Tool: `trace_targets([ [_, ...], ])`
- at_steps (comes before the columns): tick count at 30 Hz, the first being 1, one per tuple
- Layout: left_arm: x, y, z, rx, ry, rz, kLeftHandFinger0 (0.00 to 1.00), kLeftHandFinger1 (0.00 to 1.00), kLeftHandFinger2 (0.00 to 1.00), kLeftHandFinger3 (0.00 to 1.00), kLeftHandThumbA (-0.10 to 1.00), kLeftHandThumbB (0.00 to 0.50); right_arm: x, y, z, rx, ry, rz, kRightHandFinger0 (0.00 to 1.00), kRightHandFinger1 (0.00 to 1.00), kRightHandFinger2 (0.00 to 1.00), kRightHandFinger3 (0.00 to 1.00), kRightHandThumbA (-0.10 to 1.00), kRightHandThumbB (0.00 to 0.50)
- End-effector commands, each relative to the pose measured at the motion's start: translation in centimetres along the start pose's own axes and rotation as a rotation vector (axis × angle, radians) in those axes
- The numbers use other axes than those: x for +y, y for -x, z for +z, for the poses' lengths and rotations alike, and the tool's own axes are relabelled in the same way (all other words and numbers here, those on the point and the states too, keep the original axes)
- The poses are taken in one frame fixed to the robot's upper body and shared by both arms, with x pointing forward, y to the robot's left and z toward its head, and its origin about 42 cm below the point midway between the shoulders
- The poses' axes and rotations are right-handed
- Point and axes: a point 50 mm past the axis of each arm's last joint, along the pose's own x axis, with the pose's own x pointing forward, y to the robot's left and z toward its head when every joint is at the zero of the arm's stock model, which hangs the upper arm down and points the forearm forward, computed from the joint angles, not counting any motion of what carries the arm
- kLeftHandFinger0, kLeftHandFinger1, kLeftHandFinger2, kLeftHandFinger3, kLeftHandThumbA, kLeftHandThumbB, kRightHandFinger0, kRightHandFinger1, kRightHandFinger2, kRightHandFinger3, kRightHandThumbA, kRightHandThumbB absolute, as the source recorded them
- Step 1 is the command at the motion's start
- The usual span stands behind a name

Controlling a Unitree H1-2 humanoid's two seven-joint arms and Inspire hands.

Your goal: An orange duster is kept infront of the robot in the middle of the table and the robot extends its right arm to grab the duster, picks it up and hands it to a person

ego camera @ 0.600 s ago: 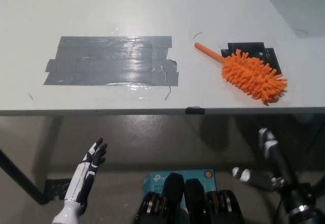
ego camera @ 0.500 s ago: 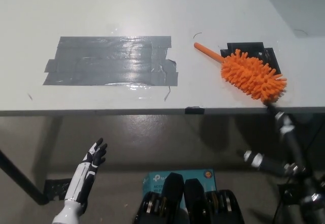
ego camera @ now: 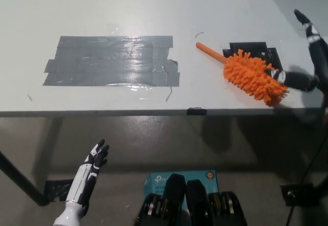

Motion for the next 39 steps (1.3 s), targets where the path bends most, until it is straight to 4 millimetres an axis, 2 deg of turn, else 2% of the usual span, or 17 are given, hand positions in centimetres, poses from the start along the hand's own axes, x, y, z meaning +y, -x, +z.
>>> trace_targets([
  [1, 0.3, -0.8, 1.1, -0.069, -0.001, 0.001, 1.00, 1.00, 1.00, 1.00, 0.97, 0.230, -0.8, -3.7, 0.8, 0.091, 0.139, 0.028, 1.00, 1.00, 1.00, 1.00, 0.94, 0.340],
  [3, 0.3, -0.7, 1.1, -0.070, -0.009, -0.001, 1.00, 1.00, 1.00, 1.00, 0.98, 0.222, -0.2, -4.8, 0.8, 0.120, 0.159, 0.059, 1.00, 1.00, 1.00, 1.00, 0.95, 0.354],
  [7, 0.2, -0.8, 1.2, -0.069, -0.005, -0.004, 1.00, 1.00, 1.00, 1.00, 0.98, 0.222, 0.8, -5.7, 0.8, 0.170, 0.166, 0.115, 1.00, 1.00, 1.00, 1.00, 0.98, 0.364],
  [9, 0.3, -0.9, 1.2, -0.076, -0.004, -0.005, 1.00, 1.00, 1.00, 1.00, 0.97, 0.216, 1.9, -6.5, 1.1, 0.182, 0.183, 0.168, 1.00, 1.00, 1.00, 1.00, 1.00, 0.406],
  [18, 0.2, -1.1, 1.5, -0.081, -0.010, -0.006, 1.00, 1.00, 1.00, 1.00, 0.98, 0.222, 3.8, -7.8, 1.9, 0.196, 0.123, 0.305, 1.00, 1.00, 1.00, 1.00, 1.00, 0.444],
  [25, 0.3, -1.2, 1.5, -0.086, -0.017, -0.011, 1.00, 1.00, 1.00, 1.00, 0.97, 0.213, 4.4, -8.4, 0.9, 0.238, 0.105, 0.355, 1.00, 1.00, 1.00, 1.00, 1.00, 0.474],
  [32, 0.3, -1.1, 1.5, -0.085, -0.015, -0.009, 1.00, 1.00, 1.00, 1.00, 0.96, 0.206, 4.4, -9.3, 0.1, 0.285, 0.155, 0.376, 1.00, 1.00, 1.00, 1.00, 1.00, 0.471],
  [37, 0.3, -1.2, 1.7, -0.087, -0.012, -0.009, 1.00, 1.00, 1.00, 1.00, 0.95, 0.212, 3.9, -10.4, 0.0, 0.308, 0.212, 0.379, 1.00, 1.00, 1.00, 1.00, 1.00, 0.432],
  [39, 0.4, -1.2, 1.7, -0.087, -0.011, -0.011, 1.00, 1.00, 1.00, 1.00, 0.95, 0.213, 3.7, -10.8, 0.1, 0.322, 0.231, 0.377, 1.00, 1.00, 1.00, 1.00, 1.00, 0.433],
])
